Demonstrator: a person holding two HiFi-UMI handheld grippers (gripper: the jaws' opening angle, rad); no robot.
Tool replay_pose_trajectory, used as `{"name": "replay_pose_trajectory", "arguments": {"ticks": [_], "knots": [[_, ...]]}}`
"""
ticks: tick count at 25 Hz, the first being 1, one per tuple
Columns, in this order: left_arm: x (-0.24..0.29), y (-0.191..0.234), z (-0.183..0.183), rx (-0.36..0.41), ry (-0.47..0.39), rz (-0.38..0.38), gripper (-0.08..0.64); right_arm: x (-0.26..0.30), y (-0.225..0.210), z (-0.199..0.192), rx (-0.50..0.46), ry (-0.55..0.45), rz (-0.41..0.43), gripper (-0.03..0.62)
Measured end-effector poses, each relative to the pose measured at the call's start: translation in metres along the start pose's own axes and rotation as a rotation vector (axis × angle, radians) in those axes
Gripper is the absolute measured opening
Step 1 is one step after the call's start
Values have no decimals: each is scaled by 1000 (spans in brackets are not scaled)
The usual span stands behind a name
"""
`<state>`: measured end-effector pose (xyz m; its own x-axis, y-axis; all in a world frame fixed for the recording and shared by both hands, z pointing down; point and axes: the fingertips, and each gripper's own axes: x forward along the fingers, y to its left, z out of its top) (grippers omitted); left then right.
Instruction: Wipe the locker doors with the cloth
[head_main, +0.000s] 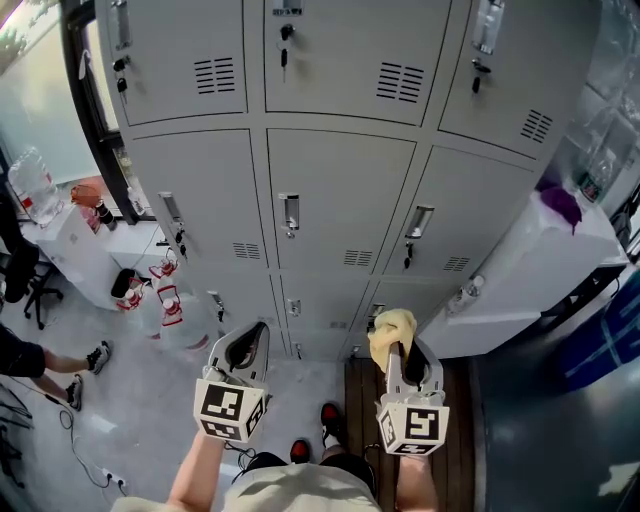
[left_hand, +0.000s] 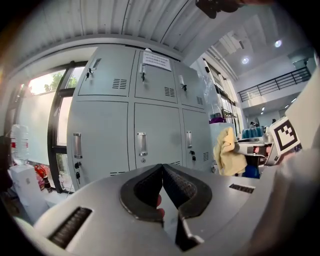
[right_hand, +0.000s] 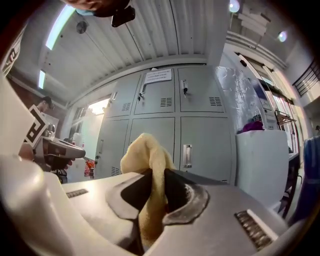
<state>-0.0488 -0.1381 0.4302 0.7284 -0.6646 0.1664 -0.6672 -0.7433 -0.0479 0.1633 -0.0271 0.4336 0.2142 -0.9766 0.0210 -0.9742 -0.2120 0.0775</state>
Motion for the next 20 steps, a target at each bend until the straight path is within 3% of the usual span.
{"name": "replay_pose_trajectory", "arguments": {"ticks": [20], "knots": [[-41, 6, -15, -5, 3, -3, 23, -39, 37, -13, 12, 19, 2, 72]]}}
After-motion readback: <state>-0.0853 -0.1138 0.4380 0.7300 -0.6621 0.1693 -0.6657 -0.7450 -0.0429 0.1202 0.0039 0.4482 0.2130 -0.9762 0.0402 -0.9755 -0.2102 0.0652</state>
